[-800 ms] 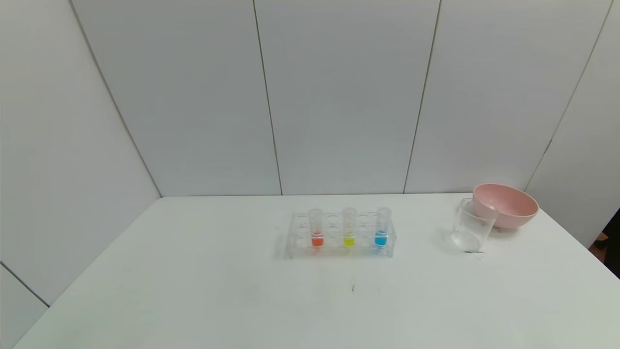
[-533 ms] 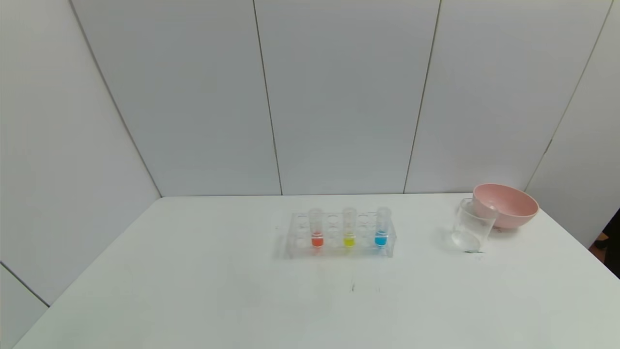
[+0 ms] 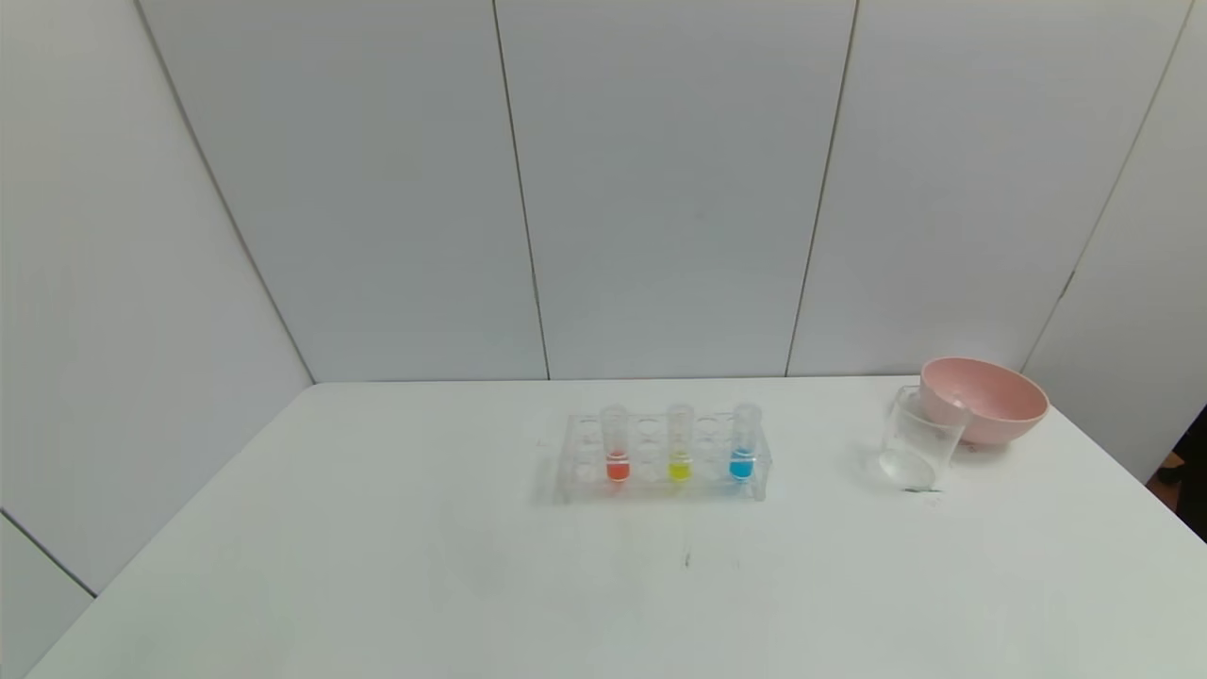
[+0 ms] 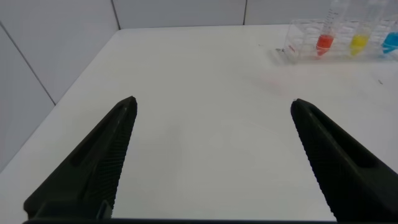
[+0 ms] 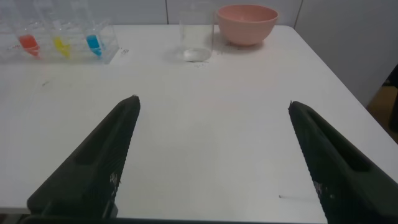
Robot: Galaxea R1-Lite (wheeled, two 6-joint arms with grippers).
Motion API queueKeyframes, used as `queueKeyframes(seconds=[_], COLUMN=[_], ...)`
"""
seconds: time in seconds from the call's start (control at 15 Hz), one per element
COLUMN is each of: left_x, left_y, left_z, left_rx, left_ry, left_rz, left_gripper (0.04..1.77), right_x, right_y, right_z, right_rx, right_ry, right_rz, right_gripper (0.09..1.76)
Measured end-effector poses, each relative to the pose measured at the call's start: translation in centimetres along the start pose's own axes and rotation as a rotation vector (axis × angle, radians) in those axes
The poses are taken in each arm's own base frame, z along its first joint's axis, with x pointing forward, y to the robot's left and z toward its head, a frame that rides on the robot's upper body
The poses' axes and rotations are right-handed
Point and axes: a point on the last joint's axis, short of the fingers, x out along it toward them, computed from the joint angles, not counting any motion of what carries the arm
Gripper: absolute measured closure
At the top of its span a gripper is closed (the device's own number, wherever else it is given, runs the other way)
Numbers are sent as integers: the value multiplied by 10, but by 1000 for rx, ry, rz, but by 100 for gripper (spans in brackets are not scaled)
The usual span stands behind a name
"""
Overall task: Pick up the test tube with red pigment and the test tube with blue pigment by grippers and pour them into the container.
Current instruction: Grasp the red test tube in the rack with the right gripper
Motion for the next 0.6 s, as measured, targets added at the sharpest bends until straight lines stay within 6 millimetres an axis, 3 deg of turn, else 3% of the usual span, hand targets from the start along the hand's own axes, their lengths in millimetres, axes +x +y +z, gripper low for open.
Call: queueKeyframes(seconds=[0.2,0.6], left_x=[0,0], left_y=[0,0], left_z=[0,0], left_rx=[0,0], left_ry=[0,0], left_rz=[0,0], left_gripper=[5,5], right_x=[-1,2], right_y=[0,3], right_z=[5,63], right_rx=[2,-28], right_ry=[-20,-123], right_rz=[-8,20], right_gripper=[14,14])
